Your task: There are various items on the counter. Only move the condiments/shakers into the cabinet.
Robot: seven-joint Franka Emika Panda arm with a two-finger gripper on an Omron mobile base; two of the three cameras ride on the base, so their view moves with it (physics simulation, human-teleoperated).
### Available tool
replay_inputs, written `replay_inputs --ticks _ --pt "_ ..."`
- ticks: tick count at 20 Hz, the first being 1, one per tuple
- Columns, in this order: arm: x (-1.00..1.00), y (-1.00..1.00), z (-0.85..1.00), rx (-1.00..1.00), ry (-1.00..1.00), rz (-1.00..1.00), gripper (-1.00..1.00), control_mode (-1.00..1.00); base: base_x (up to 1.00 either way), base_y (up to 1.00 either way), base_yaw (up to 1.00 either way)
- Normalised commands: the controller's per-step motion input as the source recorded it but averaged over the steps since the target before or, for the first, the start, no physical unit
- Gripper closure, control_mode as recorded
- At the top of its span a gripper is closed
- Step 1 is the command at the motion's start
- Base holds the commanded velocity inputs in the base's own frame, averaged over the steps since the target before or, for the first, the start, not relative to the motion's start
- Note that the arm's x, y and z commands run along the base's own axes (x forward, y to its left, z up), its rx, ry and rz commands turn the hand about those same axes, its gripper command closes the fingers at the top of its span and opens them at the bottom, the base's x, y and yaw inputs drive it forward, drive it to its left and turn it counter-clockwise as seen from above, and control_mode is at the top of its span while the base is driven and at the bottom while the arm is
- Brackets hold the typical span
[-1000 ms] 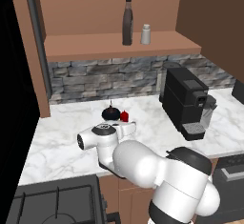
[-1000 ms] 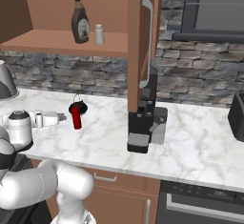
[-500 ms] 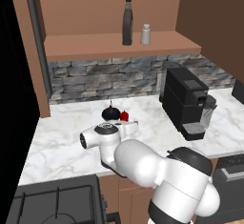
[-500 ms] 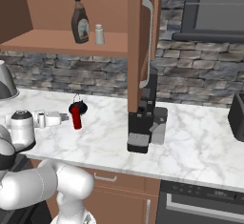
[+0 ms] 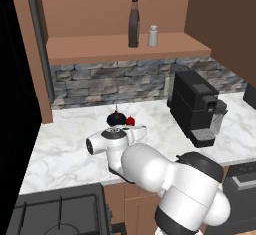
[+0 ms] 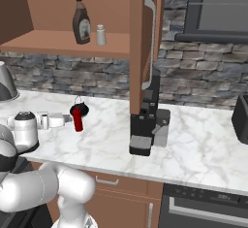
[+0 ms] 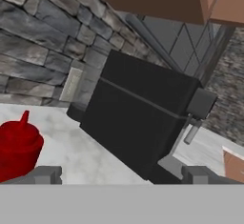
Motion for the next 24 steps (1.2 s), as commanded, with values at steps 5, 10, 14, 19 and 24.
replay_inputs --ticks 5,10,14,19,24 --pt "0.10 0.00 -0.10 0.00 0.00 0.00 -1.00 -1.00 0.00 0.00 0.00" --pt "0.04 0.00 -0.13 0.00 0.00 0.00 -1.00 -1.00 0.00 0.00 0.00" --pt "0.01 0.06 -0.09 0.00 0.00 0.00 -1.00 -1.00 0.00 0.00 0.00" --pt "0.02 0.12 -0.05 0.00 0.00 0.00 -1.00 -1.00 0.00 0.00 0.00" --pt "0.12 0.04 -0.01 0.00 0.00 0.00 -1.00 -1.00 0.00 0.00 0.00"
